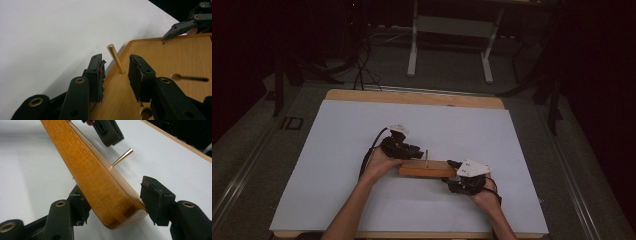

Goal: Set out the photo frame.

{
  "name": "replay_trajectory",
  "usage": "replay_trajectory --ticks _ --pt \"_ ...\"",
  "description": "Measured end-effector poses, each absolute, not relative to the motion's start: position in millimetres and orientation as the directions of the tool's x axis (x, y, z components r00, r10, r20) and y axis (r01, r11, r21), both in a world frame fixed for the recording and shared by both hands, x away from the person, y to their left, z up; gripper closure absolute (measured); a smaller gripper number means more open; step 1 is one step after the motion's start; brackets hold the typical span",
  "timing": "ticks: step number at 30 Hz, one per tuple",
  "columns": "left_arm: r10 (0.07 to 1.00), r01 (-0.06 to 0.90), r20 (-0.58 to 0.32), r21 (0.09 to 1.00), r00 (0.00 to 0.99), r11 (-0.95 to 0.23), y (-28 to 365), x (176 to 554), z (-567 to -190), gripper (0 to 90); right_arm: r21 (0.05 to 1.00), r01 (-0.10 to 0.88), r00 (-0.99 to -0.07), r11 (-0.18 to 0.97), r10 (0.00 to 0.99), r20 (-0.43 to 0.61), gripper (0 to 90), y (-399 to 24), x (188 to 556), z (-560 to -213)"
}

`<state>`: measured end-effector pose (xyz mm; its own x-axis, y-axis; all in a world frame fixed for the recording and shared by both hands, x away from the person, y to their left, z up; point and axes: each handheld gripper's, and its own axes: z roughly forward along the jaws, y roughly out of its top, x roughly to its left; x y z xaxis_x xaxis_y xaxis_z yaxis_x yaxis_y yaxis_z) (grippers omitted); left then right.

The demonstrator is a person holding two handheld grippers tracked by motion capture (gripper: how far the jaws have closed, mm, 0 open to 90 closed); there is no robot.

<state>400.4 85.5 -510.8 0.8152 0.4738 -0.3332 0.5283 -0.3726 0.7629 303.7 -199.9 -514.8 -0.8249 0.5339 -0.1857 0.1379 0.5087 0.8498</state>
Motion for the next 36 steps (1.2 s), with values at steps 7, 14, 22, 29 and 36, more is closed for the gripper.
replay_trajectory --ticks 7,14,22,29,36 --pt "0.501 0.503 -0.292 0.786 0.815 -0.360 101 391 -507 64.0 0.851 0.141 -0.821 0.506 0.540 -0.185 43.3 -200 304 -515" --pt "0.537 0.477 -0.251 0.813 0.806 -0.335 118 378 -502 63.9 0.851 0.147 -0.818 0.504 0.546 -0.182 43.3 -201 305 -515" --pt "0.576 0.452 -0.192 0.821 0.794 -0.350 133 362 -503 63.5 0.853 0.152 -0.816 0.499 0.551 -0.176 43.4 -202 306 -515" --pt "0.591 0.425 -0.150 0.830 0.793 -0.360 137 355 -500 62.4 0.855 0.160 -0.812 0.494 0.558 -0.170 43.7 -202 307 -514" --pt "0.596 0.385 -0.094 0.839 0.798 -0.384 144 343 -500 59.2 0.856 0.162 -0.809 0.492 0.562 -0.170 43.8 -203 307 -514"
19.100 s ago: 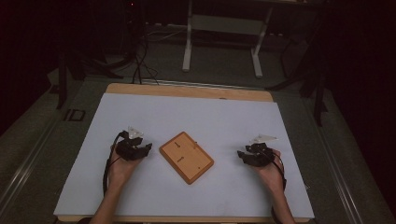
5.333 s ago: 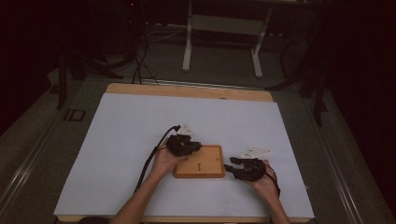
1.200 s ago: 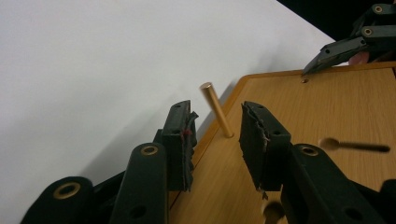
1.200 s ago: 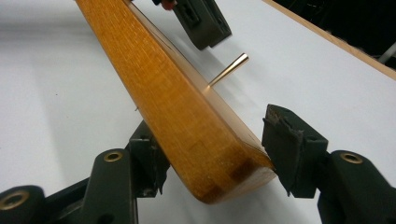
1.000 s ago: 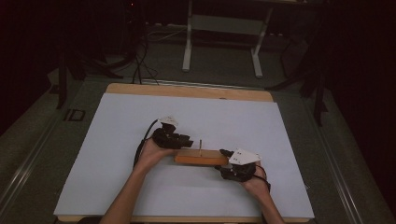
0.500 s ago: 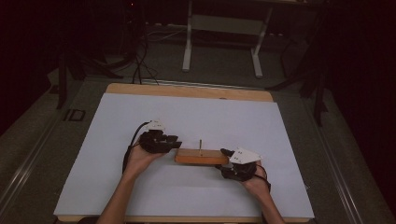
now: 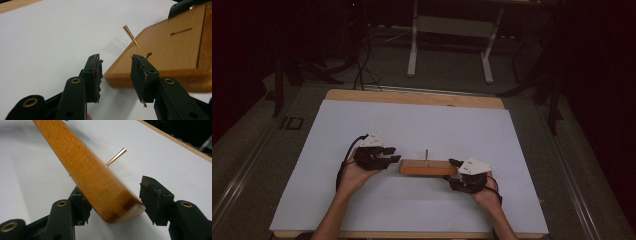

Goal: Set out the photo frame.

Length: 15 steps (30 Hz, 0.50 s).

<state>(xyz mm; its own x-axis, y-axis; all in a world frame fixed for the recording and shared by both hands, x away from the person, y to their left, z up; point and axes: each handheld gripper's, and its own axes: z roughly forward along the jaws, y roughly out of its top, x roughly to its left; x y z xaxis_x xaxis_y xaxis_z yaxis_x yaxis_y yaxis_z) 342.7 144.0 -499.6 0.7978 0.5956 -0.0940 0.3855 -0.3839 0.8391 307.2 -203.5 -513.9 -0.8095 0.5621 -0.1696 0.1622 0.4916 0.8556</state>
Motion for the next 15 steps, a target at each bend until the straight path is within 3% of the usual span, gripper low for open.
replay_trajectory --ticks 15 --pt "0.586 0.351 -0.030 0.825 0.810 -0.442 149 320 -506 53.4 0.855 0.173 -0.810 0.488 0.564 -0.158 44.2 -204 309 -513"
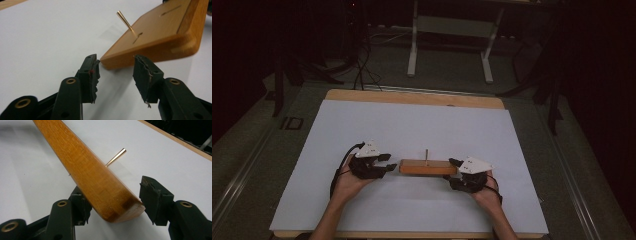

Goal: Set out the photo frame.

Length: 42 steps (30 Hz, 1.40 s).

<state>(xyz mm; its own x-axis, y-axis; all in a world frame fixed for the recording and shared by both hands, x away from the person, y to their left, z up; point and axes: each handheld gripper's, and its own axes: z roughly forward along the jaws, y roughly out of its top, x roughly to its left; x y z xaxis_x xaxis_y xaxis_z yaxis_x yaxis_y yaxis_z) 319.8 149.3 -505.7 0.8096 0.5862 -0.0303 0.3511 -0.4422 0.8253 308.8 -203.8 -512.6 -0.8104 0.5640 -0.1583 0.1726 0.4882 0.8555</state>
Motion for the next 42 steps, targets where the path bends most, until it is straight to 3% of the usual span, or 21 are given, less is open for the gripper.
replay_trajectory --ticks 26,42 --pt "0.523 0.264 0.065 0.806 0.850 -0.530 128 314 -507 44.2 0.864 0.191 -0.811 0.467 0.571 -0.129 45.9 -207 314 -512" --pt "0.556 0.244 0.091 0.832 0.826 -0.499 110 327 -512 41.9 0.864 0.212 -0.797 0.457 0.592 -0.117 48.3 -210 318 -514"
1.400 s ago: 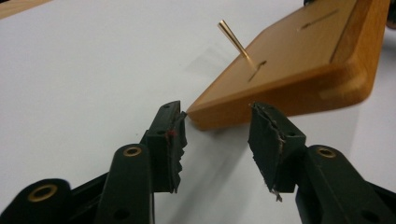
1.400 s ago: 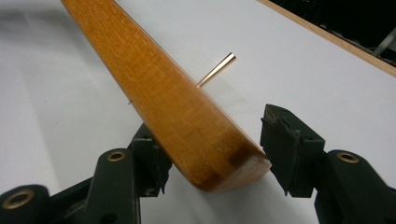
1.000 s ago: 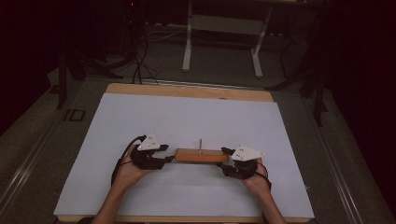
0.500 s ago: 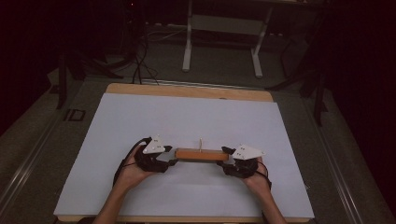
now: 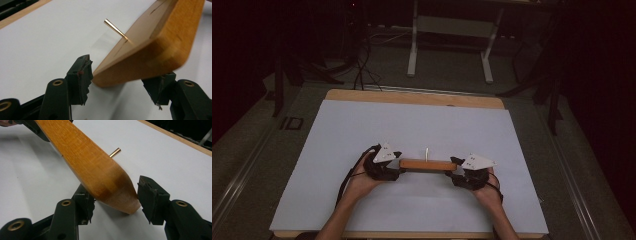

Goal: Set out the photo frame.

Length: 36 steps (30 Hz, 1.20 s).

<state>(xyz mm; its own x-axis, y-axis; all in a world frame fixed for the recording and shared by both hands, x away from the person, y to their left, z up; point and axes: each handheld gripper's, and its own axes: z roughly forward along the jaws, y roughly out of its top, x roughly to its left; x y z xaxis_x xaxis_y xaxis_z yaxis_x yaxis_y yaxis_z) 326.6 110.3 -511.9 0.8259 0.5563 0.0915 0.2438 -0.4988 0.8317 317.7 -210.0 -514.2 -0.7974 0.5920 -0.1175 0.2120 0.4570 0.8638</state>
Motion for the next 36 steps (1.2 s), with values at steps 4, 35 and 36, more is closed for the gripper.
replay_trajectory --ticks 4,35,36 --pt "0.550 0.236 0.099 0.830 0.829 -0.505 108 329 -514 42.5 0.860 0.217 -0.797 0.462 0.593 -0.118 48.4 -210 318 -516" --pt "0.515 0.145 0.270 0.763 0.813 -0.630 92 325 -516 58.1 0.841 0.202 -0.783 0.502 0.598 -0.169 50.7 -206 325 -522" --pt "0.515 0.143 0.272 0.764 0.813 -0.630 92 325 -516 58.5 0.842 0.201 -0.782 0.501 0.600 -0.170 50.8 -206 325 -522"
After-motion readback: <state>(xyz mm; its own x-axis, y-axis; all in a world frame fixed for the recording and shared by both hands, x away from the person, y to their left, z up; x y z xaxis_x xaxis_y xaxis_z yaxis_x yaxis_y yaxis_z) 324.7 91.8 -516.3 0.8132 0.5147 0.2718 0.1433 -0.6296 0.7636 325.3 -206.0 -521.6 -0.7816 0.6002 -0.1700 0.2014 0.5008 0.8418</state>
